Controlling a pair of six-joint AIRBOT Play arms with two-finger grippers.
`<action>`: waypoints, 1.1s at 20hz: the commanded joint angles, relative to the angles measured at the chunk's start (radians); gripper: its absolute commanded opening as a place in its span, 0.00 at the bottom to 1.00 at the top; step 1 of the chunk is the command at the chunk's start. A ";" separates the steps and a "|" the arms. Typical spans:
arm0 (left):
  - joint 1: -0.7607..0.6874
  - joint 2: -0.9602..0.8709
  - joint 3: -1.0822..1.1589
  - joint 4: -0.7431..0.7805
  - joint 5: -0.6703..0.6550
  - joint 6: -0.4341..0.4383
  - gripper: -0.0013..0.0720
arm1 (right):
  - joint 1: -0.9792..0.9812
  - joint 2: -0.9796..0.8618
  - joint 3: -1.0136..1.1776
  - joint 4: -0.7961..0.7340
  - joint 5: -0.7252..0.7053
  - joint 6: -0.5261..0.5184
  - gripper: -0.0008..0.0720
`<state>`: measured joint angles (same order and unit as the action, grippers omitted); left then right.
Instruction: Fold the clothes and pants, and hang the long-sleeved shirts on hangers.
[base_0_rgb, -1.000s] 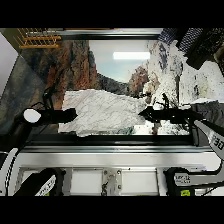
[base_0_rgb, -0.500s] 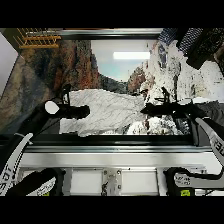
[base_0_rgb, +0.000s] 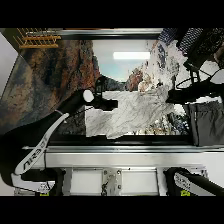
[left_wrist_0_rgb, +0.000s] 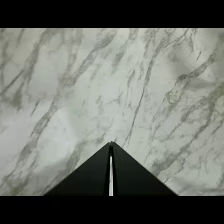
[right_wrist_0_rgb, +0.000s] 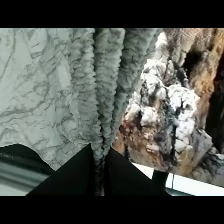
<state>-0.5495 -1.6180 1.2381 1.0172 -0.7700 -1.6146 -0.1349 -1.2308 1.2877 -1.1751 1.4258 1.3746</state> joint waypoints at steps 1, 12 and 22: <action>-0.112 -0.164 0.180 -0.001 0.007 -0.018 0.02 | 0.073 0.019 0.122 -0.057 0.133 0.074 0.03; -0.186 -0.430 0.532 0.003 -0.183 -0.096 0.02 | 0.238 0.018 0.195 -0.063 0.135 0.097 0.03; 0.024 -0.200 0.550 0.309 -0.316 -0.114 0.02 | 0.292 0.017 0.195 -0.062 0.108 0.096 0.03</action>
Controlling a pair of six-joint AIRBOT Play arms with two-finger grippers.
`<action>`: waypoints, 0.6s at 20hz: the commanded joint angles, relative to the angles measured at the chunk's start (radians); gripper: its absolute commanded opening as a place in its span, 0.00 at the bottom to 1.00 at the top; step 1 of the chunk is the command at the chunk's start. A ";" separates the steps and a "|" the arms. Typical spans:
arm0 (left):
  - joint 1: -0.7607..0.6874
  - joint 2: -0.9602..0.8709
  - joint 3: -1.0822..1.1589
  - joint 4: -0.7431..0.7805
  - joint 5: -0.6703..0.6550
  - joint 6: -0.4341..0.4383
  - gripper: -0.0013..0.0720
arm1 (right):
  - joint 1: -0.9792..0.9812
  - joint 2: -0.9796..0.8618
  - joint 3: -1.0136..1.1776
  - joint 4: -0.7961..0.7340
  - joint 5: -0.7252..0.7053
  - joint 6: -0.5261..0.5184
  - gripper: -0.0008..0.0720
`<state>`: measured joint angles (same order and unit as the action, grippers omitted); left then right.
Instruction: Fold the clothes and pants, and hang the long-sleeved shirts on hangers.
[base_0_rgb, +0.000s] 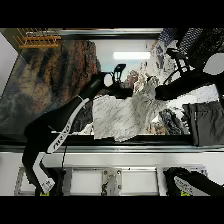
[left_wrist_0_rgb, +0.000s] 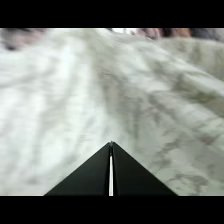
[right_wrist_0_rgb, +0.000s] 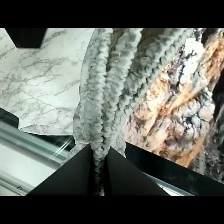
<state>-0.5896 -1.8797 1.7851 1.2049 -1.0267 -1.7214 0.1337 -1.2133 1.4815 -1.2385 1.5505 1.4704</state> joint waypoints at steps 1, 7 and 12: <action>0.090 0.082 0.003 0.143 -0.072 -0.007 0.02 | 0.038 -0.001 0.001 0.003 -0.030 0.000 0.03; 0.264 0.221 0.003 0.164 -0.078 -0.006 0.02 | 0.211 -0.053 0.001 0.061 -0.163 -0.001 0.03; 0.385 0.335 0.003 0.163 -0.100 -0.006 0.02 | 0.468 -0.244 0.001 0.187 -0.410 -0.113 0.04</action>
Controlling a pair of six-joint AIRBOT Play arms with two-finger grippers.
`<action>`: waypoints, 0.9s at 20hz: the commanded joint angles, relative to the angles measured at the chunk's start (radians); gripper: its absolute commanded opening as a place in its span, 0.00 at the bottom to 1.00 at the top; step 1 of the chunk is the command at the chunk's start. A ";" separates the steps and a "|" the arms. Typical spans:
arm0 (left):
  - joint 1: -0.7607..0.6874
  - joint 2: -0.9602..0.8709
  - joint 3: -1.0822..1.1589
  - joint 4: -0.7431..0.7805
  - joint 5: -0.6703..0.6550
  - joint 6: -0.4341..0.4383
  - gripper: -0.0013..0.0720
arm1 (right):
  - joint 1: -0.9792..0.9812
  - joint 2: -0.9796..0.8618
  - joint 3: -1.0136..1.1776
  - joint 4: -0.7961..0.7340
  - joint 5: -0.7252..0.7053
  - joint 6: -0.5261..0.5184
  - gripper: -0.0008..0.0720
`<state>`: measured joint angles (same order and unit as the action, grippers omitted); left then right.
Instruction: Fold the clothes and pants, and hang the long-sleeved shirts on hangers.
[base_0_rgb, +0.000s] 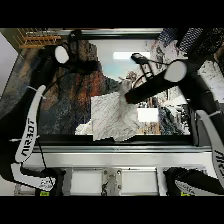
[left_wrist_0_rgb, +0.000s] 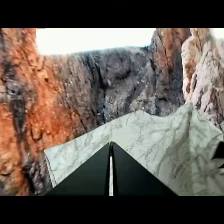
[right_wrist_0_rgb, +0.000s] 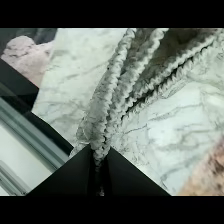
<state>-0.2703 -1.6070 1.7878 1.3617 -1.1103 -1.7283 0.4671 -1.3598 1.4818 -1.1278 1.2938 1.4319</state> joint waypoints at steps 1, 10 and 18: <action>0.084 0.082 0.001 0.006 -0.025 0.001 0.02 | 0.196 -0.151 0.001 0.093 -0.213 -0.103 0.04; 0.185 0.381 -0.348 0.007 0.078 -0.001 0.02 | 0.230 -0.209 -0.031 0.038 -0.293 -0.182 0.82; 0.090 0.603 -0.821 -0.003 0.195 -0.001 0.02 | -0.255 -0.181 -0.336 0.166 -0.238 -0.166 0.89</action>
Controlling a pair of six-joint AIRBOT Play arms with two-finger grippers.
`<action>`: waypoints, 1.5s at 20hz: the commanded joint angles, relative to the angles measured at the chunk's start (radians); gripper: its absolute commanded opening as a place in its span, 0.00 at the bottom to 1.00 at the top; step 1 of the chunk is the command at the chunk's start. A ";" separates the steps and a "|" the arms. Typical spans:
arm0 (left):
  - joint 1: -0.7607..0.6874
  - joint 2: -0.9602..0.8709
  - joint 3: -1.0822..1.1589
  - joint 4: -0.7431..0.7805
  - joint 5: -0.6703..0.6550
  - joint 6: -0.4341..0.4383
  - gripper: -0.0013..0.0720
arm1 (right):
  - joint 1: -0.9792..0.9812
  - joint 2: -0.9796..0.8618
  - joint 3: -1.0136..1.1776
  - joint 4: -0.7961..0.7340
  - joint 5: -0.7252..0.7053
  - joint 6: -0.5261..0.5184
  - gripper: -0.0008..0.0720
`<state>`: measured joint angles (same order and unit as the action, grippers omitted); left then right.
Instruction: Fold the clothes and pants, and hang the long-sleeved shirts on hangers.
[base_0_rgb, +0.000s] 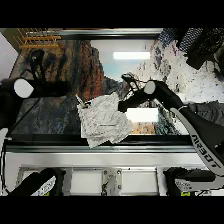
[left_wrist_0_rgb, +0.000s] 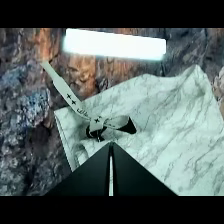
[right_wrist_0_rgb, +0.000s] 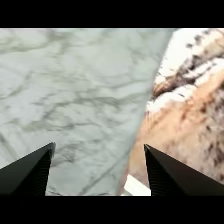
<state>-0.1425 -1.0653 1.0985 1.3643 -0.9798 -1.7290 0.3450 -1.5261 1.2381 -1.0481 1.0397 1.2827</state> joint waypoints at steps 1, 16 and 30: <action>-0.058 0.070 -0.153 -0.005 0.075 0.000 0.02 | -0.152 -0.039 -0.110 0.131 0.016 -0.037 0.93; -0.157 0.074 -0.166 -0.005 0.083 -0.019 0.02 | 0.041 -0.216 -0.116 0.655 -0.109 -0.313 0.04; -0.157 0.074 -0.166 -0.006 0.083 -0.027 0.02 | -0.940 0.327 -0.116 -0.236 -0.082 0.272 0.04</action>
<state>-0.2989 -0.9916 0.9329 1.3590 -0.8970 -1.7542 -0.3683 -1.2716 1.1217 -1.1995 0.9569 1.4776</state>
